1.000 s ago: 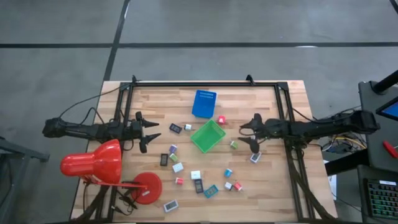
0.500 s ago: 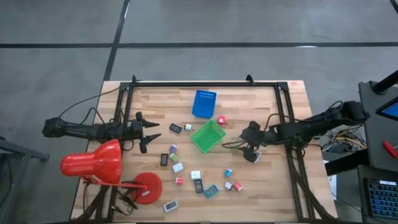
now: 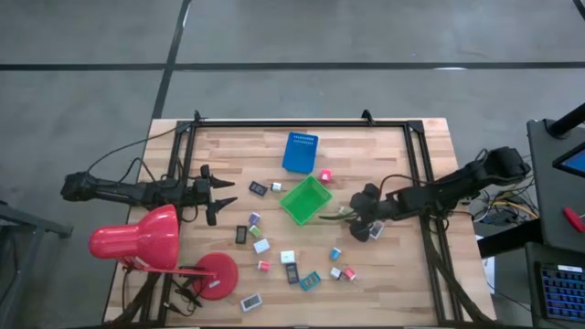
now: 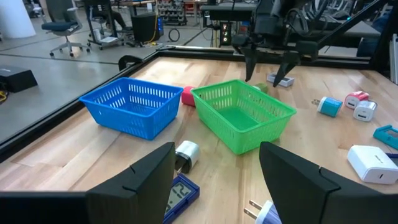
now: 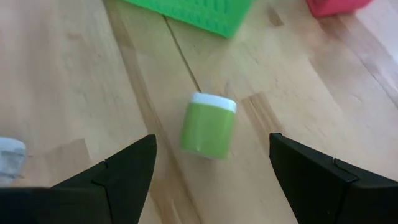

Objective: Pick & Place Office items
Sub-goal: Put the right small green charger adapter into the blue bin

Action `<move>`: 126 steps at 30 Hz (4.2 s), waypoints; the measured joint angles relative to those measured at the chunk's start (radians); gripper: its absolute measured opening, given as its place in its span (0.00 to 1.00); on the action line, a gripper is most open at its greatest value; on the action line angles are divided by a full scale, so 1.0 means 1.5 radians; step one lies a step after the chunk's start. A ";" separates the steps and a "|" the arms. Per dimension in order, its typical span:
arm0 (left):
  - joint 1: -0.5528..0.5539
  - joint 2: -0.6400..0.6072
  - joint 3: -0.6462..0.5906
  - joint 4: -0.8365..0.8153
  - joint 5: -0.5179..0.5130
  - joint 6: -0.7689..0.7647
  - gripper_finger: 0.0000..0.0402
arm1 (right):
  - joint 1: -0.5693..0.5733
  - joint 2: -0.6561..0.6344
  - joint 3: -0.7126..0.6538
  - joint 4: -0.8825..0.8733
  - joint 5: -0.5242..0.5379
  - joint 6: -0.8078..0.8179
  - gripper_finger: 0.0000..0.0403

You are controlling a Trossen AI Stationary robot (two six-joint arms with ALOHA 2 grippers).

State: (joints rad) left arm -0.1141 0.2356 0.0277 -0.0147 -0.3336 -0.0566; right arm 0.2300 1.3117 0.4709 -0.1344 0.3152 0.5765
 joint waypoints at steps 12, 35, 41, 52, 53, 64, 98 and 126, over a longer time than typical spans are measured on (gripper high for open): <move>0.000 0.011 0.000 0.000 0.000 0.003 0.59 | 0.007 0.046 0.000 0.039 0.001 0.028 0.75; 0.000 0.012 0.000 0.000 -0.001 0.003 0.59 | 0.007 0.074 -0.001 0.067 0.034 0.035 0.58; 0.000 0.012 0.000 0.000 -0.001 0.003 0.59 | 0.007 0.075 -0.001 0.067 0.036 0.035 0.44; 0.000 0.012 -0.001 0.000 -0.002 0.003 0.59 | 0.010 0.076 -0.001 0.067 0.023 0.033 0.39; 0.000 0.012 -0.001 0.000 -0.002 0.003 0.59 | 0.010 0.076 -0.001 0.067 0.022 0.033 0.39; 0.000 0.012 -0.001 0.000 -0.002 0.003 0.59 | 0.010 0.076 -0.001 0.067 0.022 0.032 0.36; 0.000 0.012 -0.001 0.000 0.000 0.003 0.59 | 0.031 0.077 -0.003 0.082 0.023 -0.013 0.29; 0.000 0.013 -0.016 0.082 -0.003 0.027 0.59 | 0.094 0.076 -0.161 0.789 0.158 -0.375 0.29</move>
State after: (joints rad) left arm -0.1140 0.2544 0.0044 0.1083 -0.3374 -0.0166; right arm 0.3709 1.4261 0.2293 1.0491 0.5522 0.0147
